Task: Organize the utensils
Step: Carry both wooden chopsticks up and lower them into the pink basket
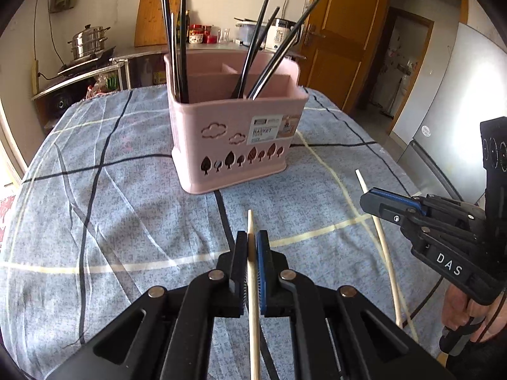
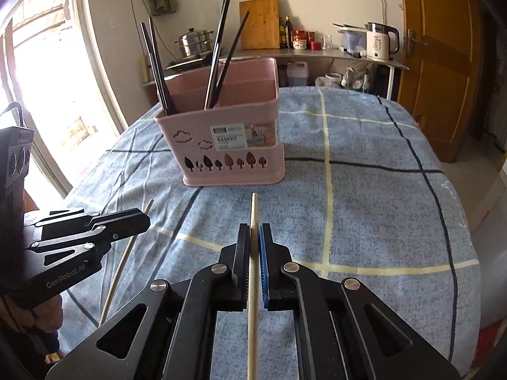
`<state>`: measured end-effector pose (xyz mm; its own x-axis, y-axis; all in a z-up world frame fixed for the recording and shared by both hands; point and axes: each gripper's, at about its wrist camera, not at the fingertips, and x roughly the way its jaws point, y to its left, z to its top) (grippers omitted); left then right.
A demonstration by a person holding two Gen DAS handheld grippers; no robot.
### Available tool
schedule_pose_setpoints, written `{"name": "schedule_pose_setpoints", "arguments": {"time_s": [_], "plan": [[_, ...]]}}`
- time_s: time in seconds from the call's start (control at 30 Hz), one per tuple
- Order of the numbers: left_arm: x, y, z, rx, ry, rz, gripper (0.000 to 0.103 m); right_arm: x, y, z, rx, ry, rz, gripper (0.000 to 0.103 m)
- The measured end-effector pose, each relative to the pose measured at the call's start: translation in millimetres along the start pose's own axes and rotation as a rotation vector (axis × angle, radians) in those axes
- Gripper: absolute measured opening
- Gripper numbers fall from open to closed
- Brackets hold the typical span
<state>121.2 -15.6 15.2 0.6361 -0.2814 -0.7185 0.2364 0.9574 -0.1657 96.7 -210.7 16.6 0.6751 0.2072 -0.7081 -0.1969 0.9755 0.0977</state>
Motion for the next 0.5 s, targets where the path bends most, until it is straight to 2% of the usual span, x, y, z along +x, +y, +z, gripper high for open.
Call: {"name": "schedule_pose_setpoints", "arguments": {"time_s": [0.3,0.5], "plan": [[-60,4,35,0.037,-0.168,-0.009,0.006,-49,5,34,-0.029,-0.163,0.004,0.006],[-79,10,49,0.036,-0.228,-0.007,0.006,-69,8,48,-0.043,-0.230,0.002,0.006]]}}
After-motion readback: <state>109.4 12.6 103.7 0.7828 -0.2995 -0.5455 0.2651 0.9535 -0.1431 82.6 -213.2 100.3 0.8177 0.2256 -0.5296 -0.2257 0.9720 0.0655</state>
